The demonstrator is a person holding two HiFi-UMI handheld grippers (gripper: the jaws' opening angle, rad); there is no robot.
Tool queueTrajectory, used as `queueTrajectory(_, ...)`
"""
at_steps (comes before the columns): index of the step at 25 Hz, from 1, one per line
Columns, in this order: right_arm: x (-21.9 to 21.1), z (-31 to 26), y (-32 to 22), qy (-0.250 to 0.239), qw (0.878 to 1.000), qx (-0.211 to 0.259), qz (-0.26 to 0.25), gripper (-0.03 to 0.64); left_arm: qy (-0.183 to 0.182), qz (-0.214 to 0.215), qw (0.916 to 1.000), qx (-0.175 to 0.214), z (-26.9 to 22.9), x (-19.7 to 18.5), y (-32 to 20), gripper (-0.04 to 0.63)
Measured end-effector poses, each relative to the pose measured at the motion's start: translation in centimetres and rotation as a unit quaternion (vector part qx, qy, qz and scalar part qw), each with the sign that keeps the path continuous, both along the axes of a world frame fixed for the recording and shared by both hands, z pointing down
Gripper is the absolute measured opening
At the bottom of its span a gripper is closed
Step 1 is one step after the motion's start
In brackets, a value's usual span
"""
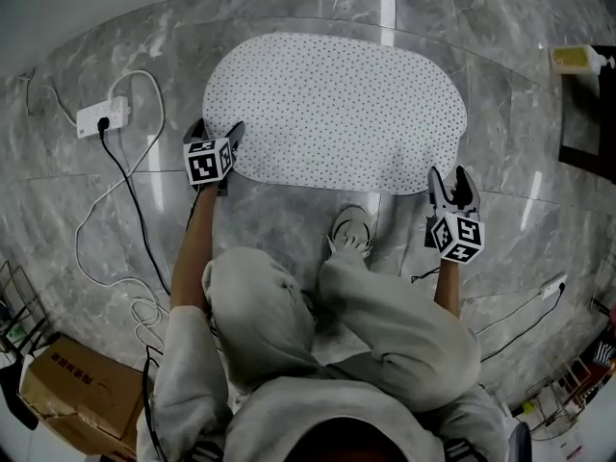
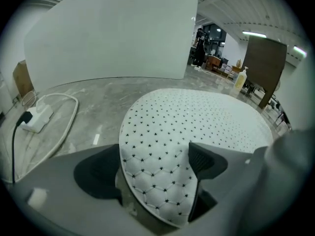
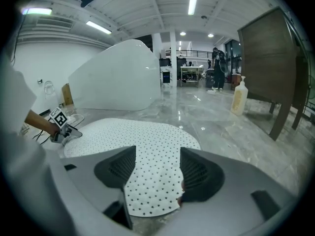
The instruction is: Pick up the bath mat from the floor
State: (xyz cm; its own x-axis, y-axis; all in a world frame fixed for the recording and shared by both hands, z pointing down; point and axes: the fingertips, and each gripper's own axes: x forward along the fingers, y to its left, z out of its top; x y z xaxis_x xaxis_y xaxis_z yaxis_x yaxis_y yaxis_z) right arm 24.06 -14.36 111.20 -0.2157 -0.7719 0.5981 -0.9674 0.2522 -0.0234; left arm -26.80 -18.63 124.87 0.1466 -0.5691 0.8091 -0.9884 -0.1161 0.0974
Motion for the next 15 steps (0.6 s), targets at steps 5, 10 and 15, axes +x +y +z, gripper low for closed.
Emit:
queueTrajectory(5,-0.4,0.7,0.1,-0.005,1.0,0.0,-0.004,0.275,-0.003,-0.001,1.0,0.007,-0.1,0.2,-0.1,0.42)
queueTrajectory(10,-0.5,1.2,0.9,-0.012,1.0,-0.003,-0.003,0.275,0.005,-0.008,0.9999,0.006,-0.3,0.2,0.1,0.366)
queueTrajectory(15,-0.6,0.9,1.0,-0.011,1.0,0.002,0.002,0.275,0.021,0.008,0.9997,0.005,-0.6,1.6,0.3,0.211)
